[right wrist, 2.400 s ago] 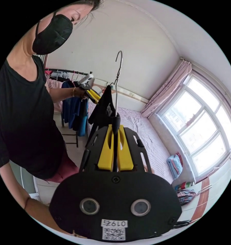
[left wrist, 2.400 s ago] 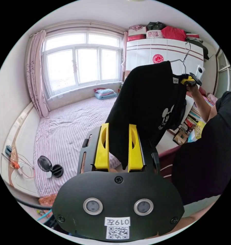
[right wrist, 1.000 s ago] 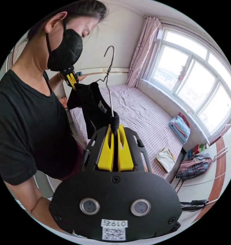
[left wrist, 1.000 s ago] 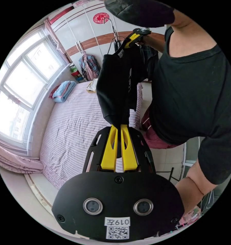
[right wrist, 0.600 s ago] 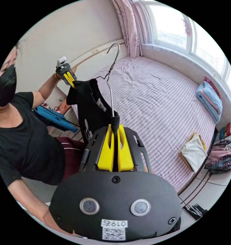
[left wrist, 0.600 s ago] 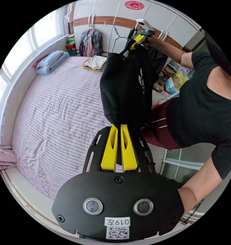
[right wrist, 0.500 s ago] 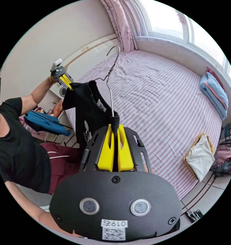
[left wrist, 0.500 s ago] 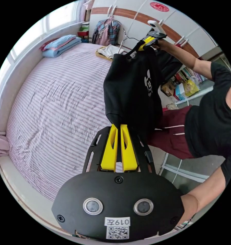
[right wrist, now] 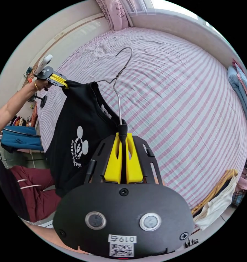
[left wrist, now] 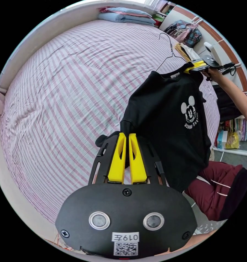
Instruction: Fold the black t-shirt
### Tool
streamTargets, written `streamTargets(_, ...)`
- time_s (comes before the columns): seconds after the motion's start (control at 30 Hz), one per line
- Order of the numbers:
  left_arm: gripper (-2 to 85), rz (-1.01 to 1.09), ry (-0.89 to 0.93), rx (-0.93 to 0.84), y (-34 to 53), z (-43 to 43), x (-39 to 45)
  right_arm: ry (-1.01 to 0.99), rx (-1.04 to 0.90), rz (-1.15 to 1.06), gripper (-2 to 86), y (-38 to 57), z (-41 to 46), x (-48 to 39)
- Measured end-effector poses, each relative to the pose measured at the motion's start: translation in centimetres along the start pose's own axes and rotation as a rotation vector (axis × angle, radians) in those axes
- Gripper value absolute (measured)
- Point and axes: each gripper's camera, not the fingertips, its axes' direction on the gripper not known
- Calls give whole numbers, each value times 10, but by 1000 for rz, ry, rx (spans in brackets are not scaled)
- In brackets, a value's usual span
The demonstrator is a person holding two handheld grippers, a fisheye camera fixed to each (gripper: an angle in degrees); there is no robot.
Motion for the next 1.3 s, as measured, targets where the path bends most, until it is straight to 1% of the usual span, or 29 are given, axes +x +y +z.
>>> streamTargets(0.13, 16, -15, -39, -42, -30, 1, -13, 25, -31, -17, -8, -41, -6, 14)
streamTargets(0.33, 19, -82, -129, -125, -57, 15, -17, 77, -90, 32, 6, -87, -7, 25)
streamTargets(0.43, 22, -99, -174, -127, -66, 10, -22, 118, -94, 78, 54, -105, -19, 32)
streamTargets(0.5, 27, -116, -174, -123, -68, 6, -28, 97, -125, 86, 96, -120, -31, 37)
streamTargets(0.57, 29, -153, -161, -101, -67, -3, -38, 109, -79, 103, 104, -125, -52, 39)
streamTargets(0.67, 28, -228, -124, 4, -51, -28, -53, 99, 35, 164, 102, -109, -96, 46)
streamTargets(0.77, 37, -271, -61, 92, -18, -45, -63, 58, 41, 267, 117, -65, -121, 57)
streamTargets(0.83, 52, -281, 47, 127, 14, -40, -69, 46, 26, 322, 125, -34, -128, 61)
streamTargets(0.87, 56, -283, 67, 133, 22, -37, -69, 37, -3, 363, 130, -17, -128, 64)
streamTargets(1.0, 71, -306, 72, 105, 43, -7, -63, -13, -60, 426, 144, 2, -113, 56)
streamTargets(1.07, 70, -340, 32, 110, 40, 3, -61, 12, -77, 417, 137, -8, -105, 43)
streamTargets(1.1, 66, -374, -6, 112, 38, 10, -60, 110, -131, 419, 111, -17, -98, 33)
streamTargets(1.13, 59, -382, -11, 100, 34, 18, -58, 164, -154, 420, 98, -21, -95, 29)
streamTargets(1.17, 54, -378, -12, 89, 31, 23, -56, 243, -158, 408, 44, -27, -95, 20)
streamTargets(1.2, 45, -376, -53, 47, 25, 30, -52, 258, -160, 419, 13, -31, -97, 18)
streamTargets(1.23, 37, -359, -99, 23, 20, 34, -47, 257, -155, 435, 10, -31, -99, 19)
streamTargets(1.3, 29, -352, -121, 2, 17, 36, -43, 301, -116, 504, 5, -30, -114, 24)
